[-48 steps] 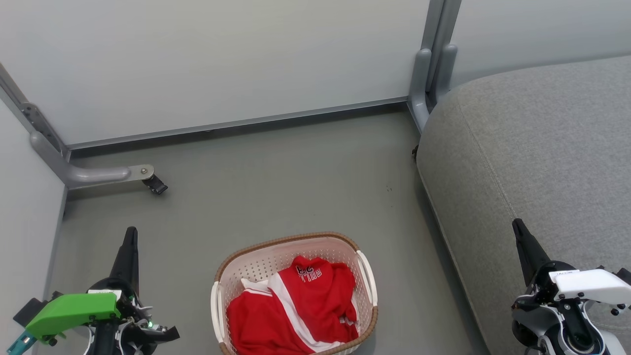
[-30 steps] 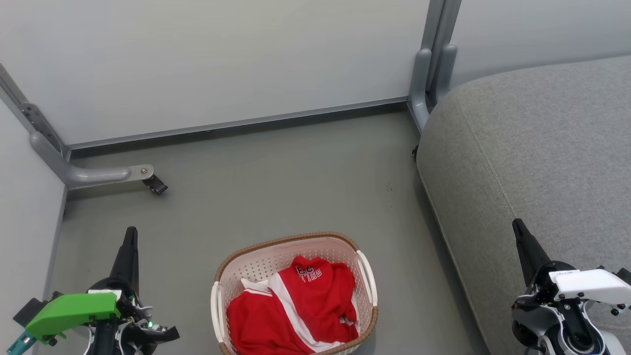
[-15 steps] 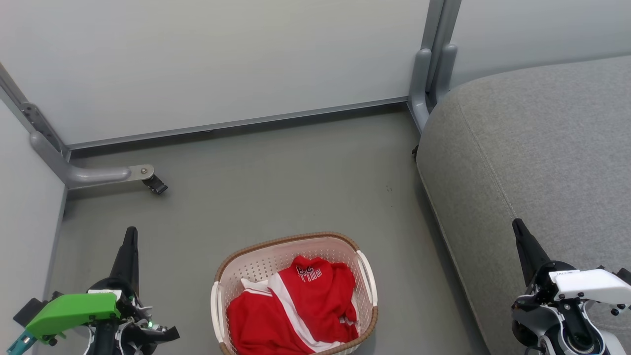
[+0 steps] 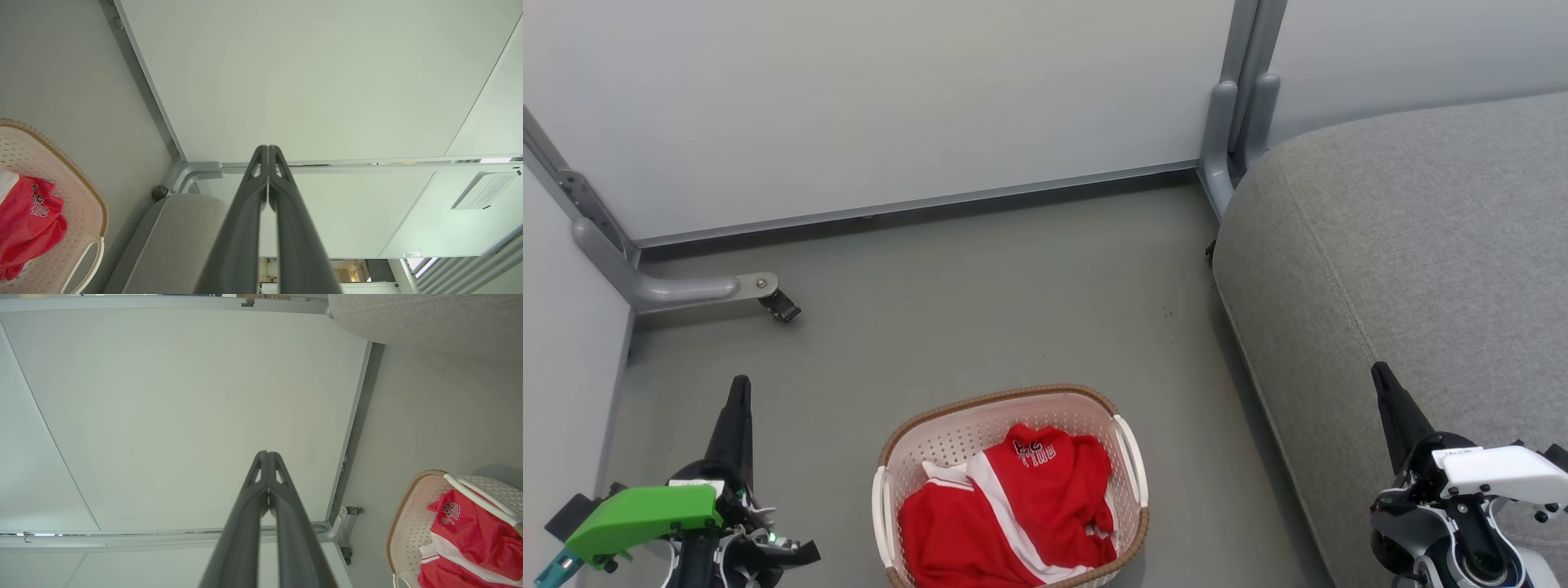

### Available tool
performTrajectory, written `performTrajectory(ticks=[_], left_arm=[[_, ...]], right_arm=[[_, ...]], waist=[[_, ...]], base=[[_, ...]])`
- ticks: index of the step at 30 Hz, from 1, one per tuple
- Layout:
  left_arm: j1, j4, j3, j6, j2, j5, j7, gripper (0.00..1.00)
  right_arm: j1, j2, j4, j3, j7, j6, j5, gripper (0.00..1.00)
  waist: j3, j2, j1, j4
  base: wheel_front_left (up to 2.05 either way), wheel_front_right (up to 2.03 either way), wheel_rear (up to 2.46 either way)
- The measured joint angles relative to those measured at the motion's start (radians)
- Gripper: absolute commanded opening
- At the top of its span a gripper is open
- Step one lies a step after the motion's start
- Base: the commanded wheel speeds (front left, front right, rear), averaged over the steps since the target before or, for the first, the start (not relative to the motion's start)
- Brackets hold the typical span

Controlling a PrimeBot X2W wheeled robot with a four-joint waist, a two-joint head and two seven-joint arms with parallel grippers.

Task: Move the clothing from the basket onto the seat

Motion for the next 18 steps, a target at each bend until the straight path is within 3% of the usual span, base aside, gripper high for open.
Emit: performTrajectory(ticks=[18], left_arm=[[0.0,0.0,0.0,0.0,0.0,0.0,0.0,0.0]], right_arm=[[0.0,0.0,0.0,0.0,0.0,0.0,0.0,0.0]], waist=[[0.0,0.0,0.0,0.0]], base=[[0.0,0.0,0.0]])
